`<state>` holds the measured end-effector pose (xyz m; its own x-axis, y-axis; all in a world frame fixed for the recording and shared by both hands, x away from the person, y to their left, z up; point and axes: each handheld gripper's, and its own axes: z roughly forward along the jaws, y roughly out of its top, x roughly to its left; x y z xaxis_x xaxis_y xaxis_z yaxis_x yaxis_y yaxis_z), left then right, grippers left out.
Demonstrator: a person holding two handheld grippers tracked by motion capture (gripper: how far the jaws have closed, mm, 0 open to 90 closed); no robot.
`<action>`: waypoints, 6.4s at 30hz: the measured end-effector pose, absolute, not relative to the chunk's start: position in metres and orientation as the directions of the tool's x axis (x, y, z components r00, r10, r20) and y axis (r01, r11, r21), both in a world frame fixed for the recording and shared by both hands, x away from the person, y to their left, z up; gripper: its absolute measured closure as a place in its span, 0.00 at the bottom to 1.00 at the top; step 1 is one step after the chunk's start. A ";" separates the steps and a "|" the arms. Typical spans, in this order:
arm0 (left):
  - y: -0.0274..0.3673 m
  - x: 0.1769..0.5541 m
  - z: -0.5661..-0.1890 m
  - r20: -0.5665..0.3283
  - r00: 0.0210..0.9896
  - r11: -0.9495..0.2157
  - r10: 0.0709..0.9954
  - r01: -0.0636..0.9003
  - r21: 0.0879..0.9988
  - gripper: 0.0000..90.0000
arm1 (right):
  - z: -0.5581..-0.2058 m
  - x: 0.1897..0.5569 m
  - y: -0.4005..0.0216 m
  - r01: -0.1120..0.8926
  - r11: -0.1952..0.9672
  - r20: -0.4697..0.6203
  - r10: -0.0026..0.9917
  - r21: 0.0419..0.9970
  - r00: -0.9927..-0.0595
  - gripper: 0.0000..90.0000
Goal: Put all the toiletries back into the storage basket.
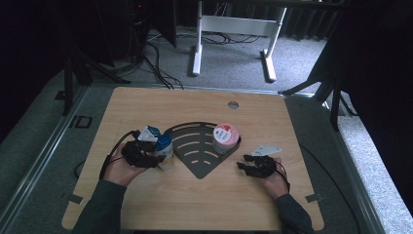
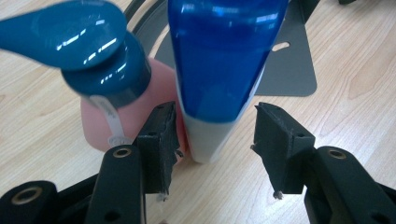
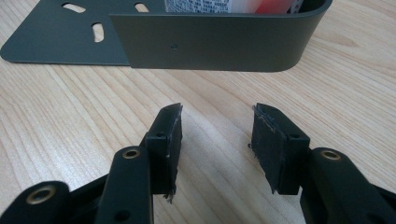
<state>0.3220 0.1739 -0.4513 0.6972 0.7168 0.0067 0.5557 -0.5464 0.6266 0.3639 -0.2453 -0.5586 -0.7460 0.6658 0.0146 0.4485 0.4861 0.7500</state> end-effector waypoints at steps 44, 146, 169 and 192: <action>0.152 0.348 -0.436 0.003 0.724 -0.610 0.689 0.578 0.542 0.57 | -0.559 0.364 -0.245 0.446 0.488 0.013 0.664 0.750 -0.747 0.58; 0.124 0.361 -0.443 -0.008 0.785 -0.734 0.620 0.584 0.347 0.61 | -0.559 0.365 -0.245 0.449 0.487 0.016 0.664 0.750 -0.748 0.57; 0.100 0.352 -0.441 -0.021 0.827 -0.766 0.562 0.530 0.364 0.61 | -0.559 0.365 -0.245 0.449 0.487 0.016 0.665 0.749 -0.747 0.57; 0.073 0.362 -0.433 -0.034 0.835 -0.764 0.549 0.518 0.384 0.61 | -0.559 0.365 -0.245 0.449 0.487 0.016 0.664 0.749 -0.748 0.56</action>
